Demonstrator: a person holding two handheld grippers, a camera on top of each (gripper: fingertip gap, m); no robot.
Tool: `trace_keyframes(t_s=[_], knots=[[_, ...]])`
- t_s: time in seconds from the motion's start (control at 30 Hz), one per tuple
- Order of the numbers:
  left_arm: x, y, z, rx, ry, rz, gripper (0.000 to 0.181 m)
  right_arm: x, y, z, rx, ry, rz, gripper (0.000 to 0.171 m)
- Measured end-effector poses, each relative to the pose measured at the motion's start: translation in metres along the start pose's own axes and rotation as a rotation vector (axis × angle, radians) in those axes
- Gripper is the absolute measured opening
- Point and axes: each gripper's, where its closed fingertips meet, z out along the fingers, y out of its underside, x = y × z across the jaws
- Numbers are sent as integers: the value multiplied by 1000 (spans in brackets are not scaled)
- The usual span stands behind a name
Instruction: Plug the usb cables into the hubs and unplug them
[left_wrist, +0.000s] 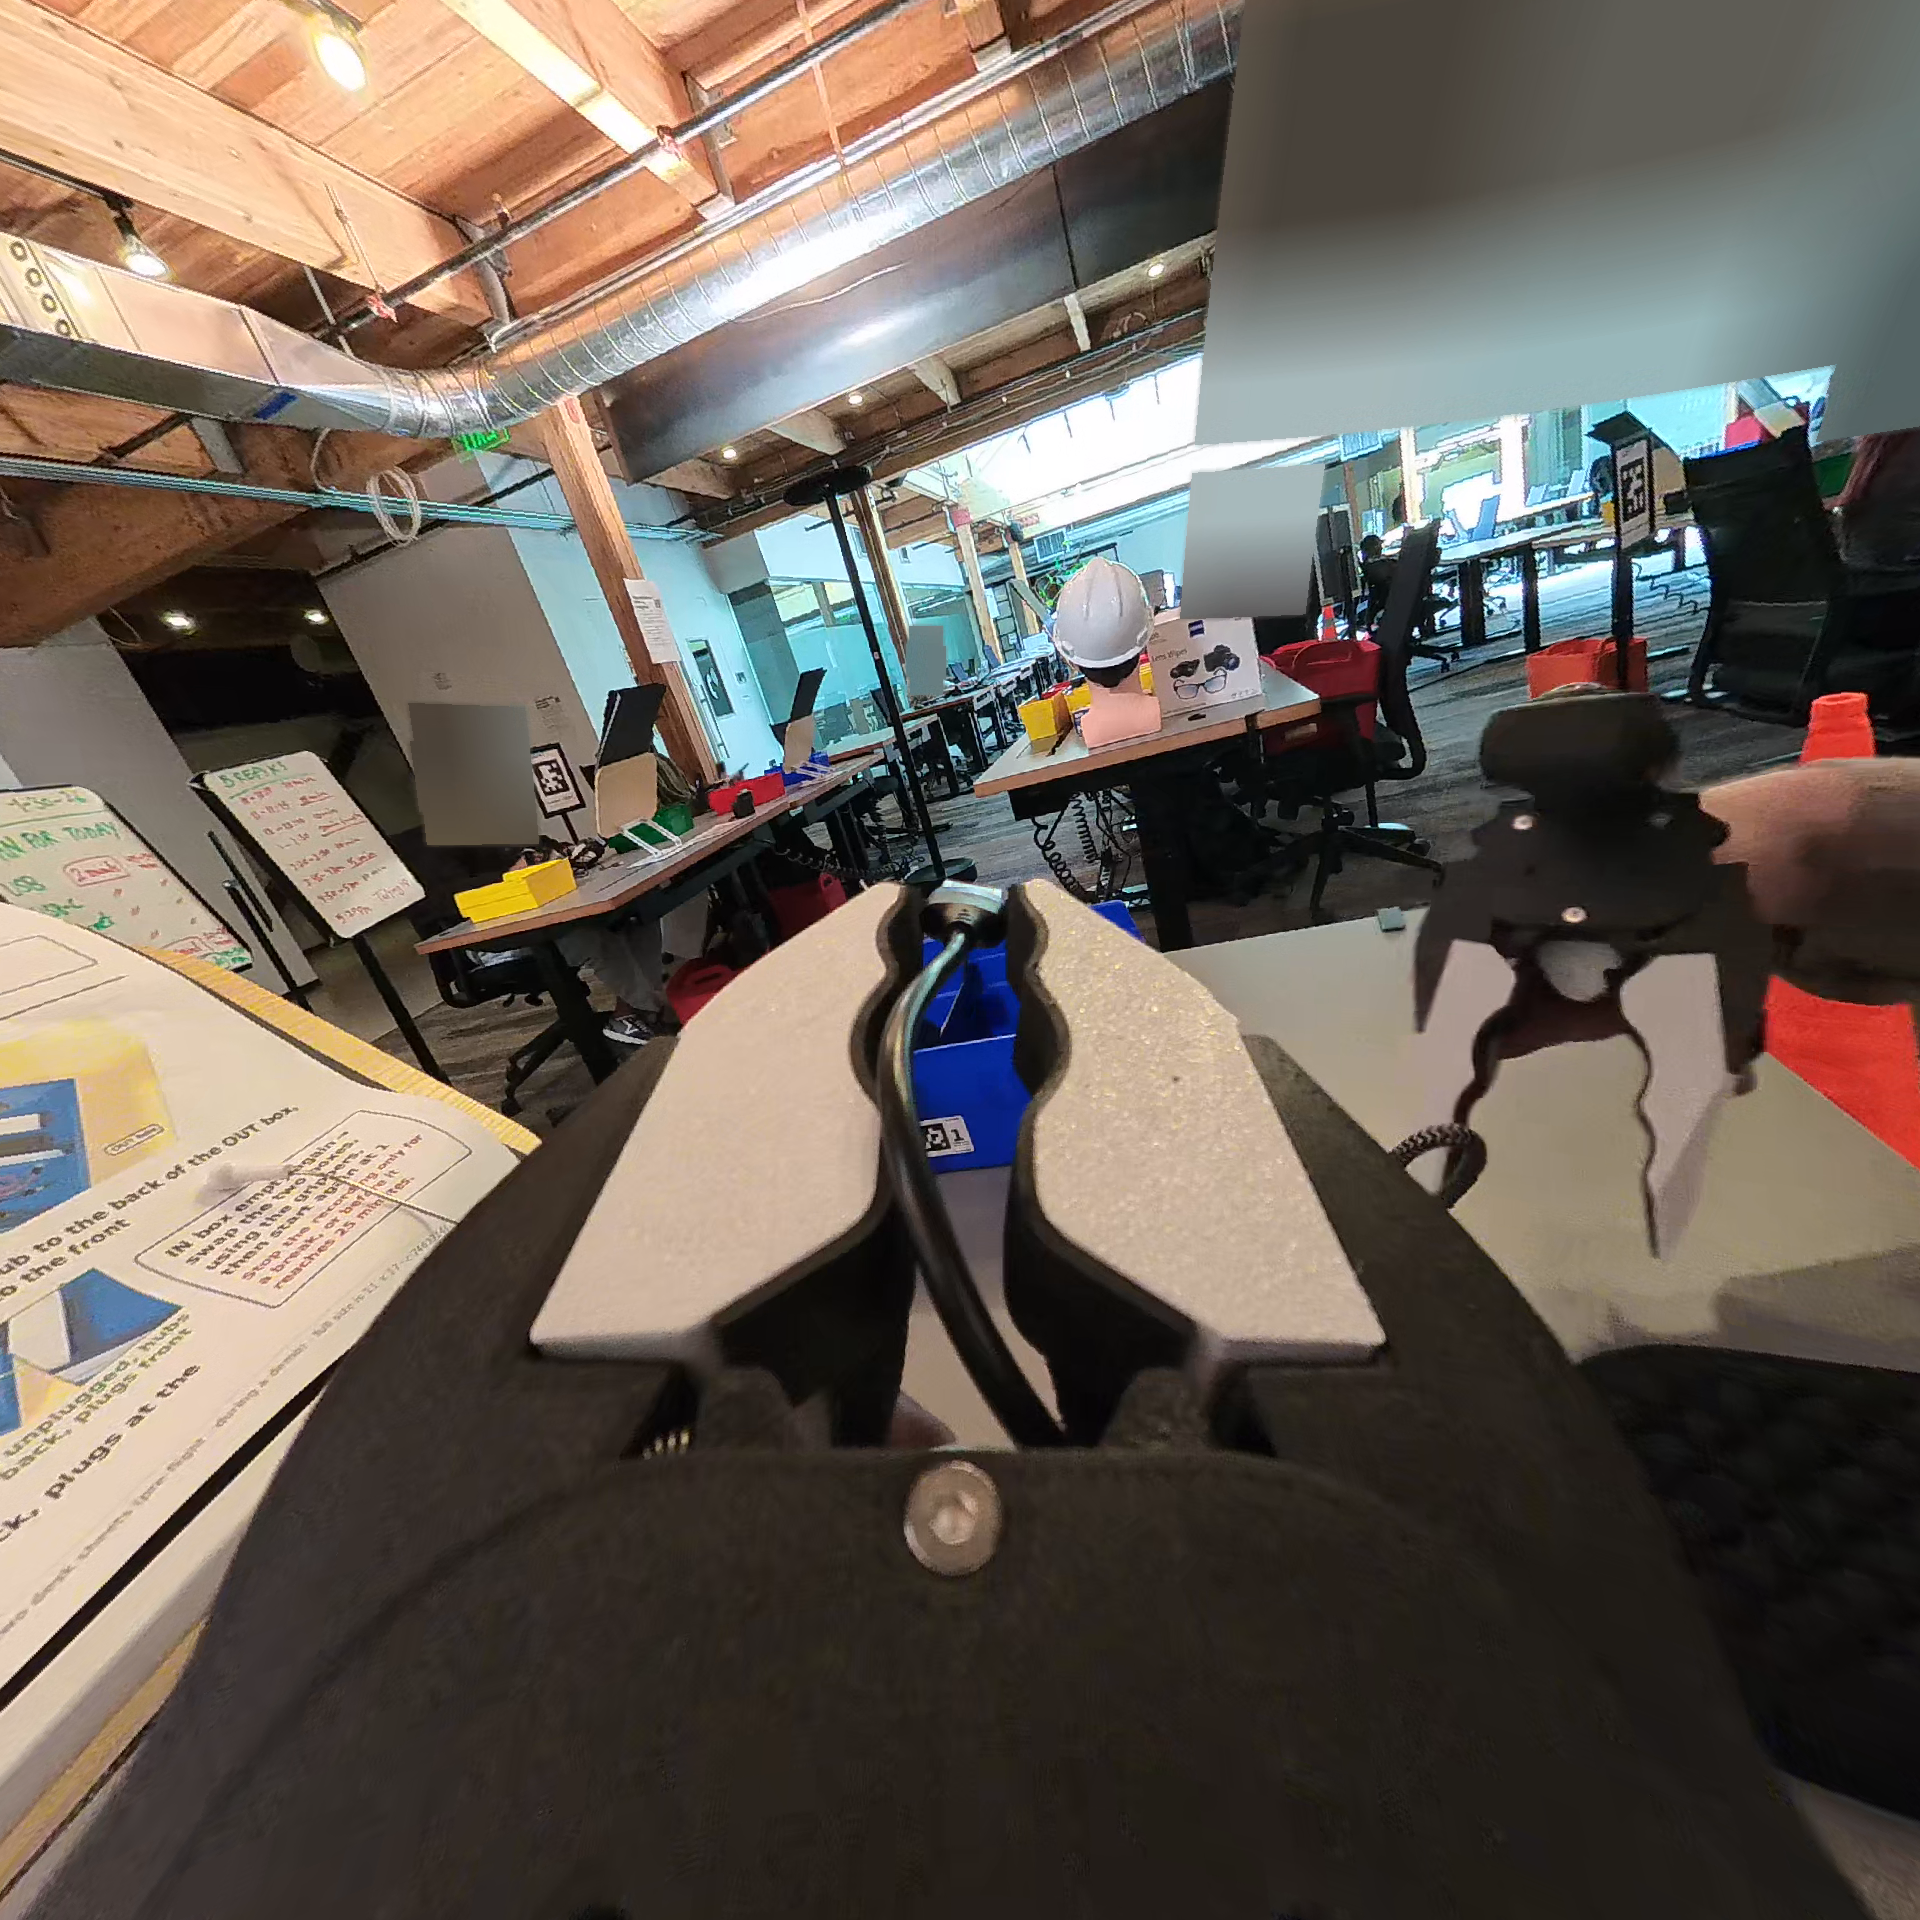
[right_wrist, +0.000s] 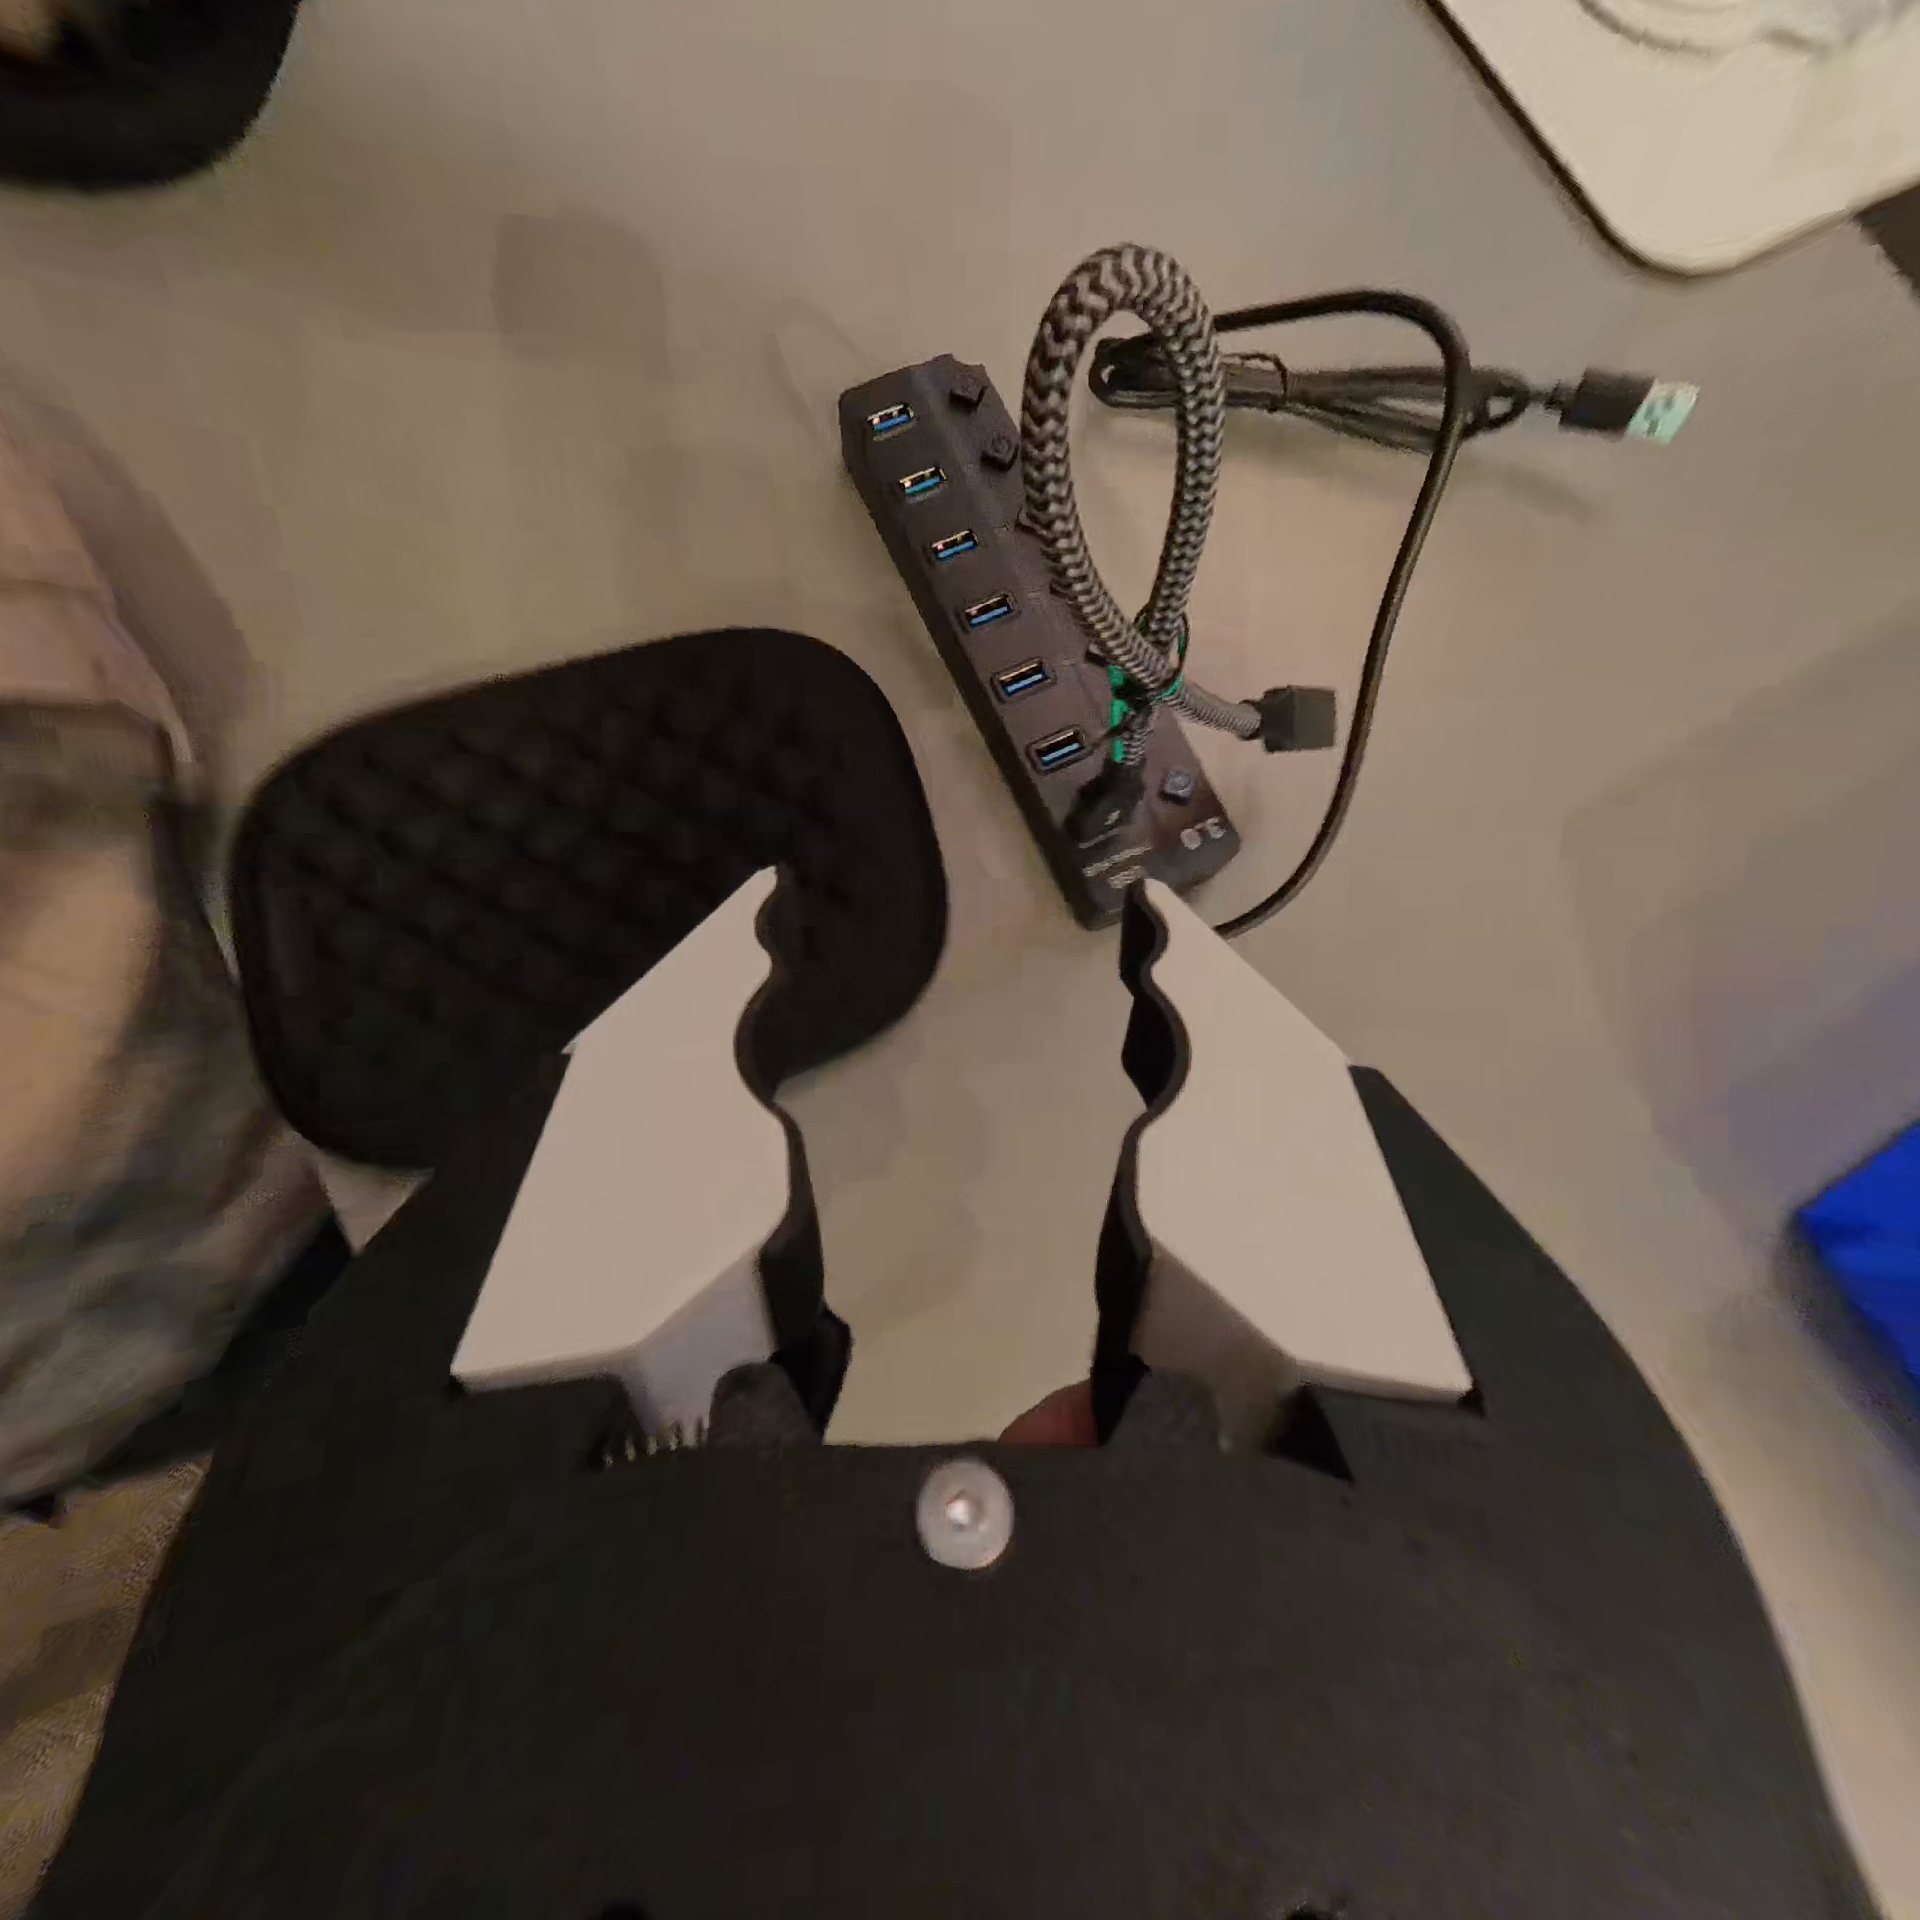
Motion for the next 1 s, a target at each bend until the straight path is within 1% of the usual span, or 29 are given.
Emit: trace_keyframes(t_s=[0.07,0.1,0.13,0.17,0.23,0.33,0.5,0.53,0.57,0.6,0.67,0.7,0.73,0.77,0.87,1.0], knots=[[0,1,0,-2,1,1,15,-1,-4,8,32,58,161,57],[0,0,0,1,1,-2,15,-3,-4,15,42,75,234,60],[0,-1,0,4,1,-6,15,-4,-2,23,37,104,292,60],[0,-1,0,5,1,-6,15,2,2,31,28,165,338,60],[0,-4,-1,9,-2,-2,15,7,8,45,9,235,379,57],[0,-11,-4,27,-4,-2,15,13,10,61,4,259,444,52],[0,-21,-8,52,-7,3,15,37,3,72,25,338,466,52],[-1,-22,-9,54,-9,5,16,40,1,73,19,339,466,54],[-2,-23,-10,56,-12,8,15,43,-1,73,16,351,452,65],[-2,-24,-11,59,-14,8,15,45,-6,73,28,359,408,69],[-5,-26,-14,69,-19,3,15,45,-8,75,-10,357,330,73],[-7,-27,-15,74,-24,-1,15,48,-6,72,-20,379,328,72],[-9,-28,-17,79,-26,-4,15,49,-6,67,-11,386,352,68],[-10,-29,-18,83,-29,-6,15,46,-5,63,1,370,387,69],[-14,-31,-22,92,-38,-9,15,31,4,58,2,330,474,76],[-18,-30,-23,98,-43,-25,15,25,10,68,-12,338,489,81]])
